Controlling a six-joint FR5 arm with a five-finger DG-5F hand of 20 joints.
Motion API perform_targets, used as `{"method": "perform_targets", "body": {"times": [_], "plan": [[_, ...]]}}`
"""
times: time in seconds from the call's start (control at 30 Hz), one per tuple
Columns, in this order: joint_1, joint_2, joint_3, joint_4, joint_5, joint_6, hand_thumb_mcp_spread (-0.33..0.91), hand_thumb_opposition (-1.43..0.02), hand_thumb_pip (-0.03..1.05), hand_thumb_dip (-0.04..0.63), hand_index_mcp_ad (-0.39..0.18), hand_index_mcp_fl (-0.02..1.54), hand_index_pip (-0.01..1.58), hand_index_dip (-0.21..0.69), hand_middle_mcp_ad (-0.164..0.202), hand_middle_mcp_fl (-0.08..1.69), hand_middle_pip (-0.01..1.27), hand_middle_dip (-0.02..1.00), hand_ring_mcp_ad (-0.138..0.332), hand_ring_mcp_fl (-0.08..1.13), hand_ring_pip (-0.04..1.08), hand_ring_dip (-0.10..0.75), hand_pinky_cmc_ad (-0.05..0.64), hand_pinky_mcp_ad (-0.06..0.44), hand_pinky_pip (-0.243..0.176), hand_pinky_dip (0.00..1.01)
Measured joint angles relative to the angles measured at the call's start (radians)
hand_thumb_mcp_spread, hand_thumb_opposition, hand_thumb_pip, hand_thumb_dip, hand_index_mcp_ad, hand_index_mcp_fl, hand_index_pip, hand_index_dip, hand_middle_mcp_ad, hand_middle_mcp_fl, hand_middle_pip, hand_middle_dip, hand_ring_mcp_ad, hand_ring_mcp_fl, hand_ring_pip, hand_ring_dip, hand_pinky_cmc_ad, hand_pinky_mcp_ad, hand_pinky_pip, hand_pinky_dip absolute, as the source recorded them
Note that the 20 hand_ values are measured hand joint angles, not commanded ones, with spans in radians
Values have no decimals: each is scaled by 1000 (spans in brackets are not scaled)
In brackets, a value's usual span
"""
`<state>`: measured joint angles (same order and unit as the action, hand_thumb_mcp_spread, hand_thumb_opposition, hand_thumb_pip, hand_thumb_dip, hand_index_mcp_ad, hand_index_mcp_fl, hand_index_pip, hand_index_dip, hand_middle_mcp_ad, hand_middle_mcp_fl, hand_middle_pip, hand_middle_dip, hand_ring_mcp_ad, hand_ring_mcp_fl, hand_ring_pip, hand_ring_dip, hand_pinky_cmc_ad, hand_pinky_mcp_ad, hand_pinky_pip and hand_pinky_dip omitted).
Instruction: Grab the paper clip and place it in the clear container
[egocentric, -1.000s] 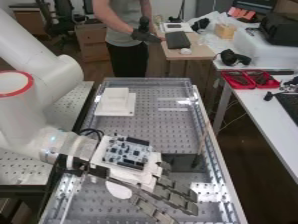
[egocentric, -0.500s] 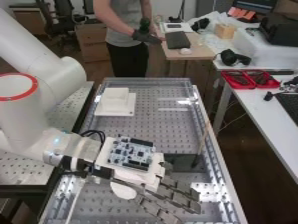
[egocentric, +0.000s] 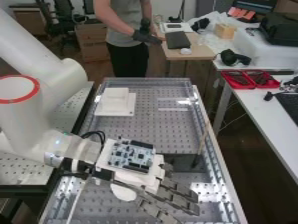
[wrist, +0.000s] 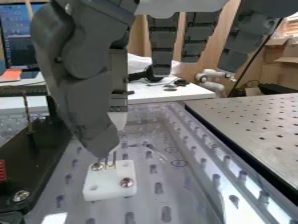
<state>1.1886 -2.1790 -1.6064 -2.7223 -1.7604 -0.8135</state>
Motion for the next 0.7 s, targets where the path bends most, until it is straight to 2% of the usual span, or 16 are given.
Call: {"method": "perform_targets", "body": {"times": [0.4, 0.7], "plan": [[-5, -5, 11, -9, -8, 0, 531, -883, 538, 251, -257, 309, 1316, 94, 75, 126, 141, 188, 110, 0, 103, 89, 330, 265, -24, 190], [-8, 3, -5, -2, -5, 4, 531, -885, 541, 251, -257, 309, 1316, 94, 73, 127, 141, 188, 101, 0, 103, 89, 328, 265, -24, 190]]}}
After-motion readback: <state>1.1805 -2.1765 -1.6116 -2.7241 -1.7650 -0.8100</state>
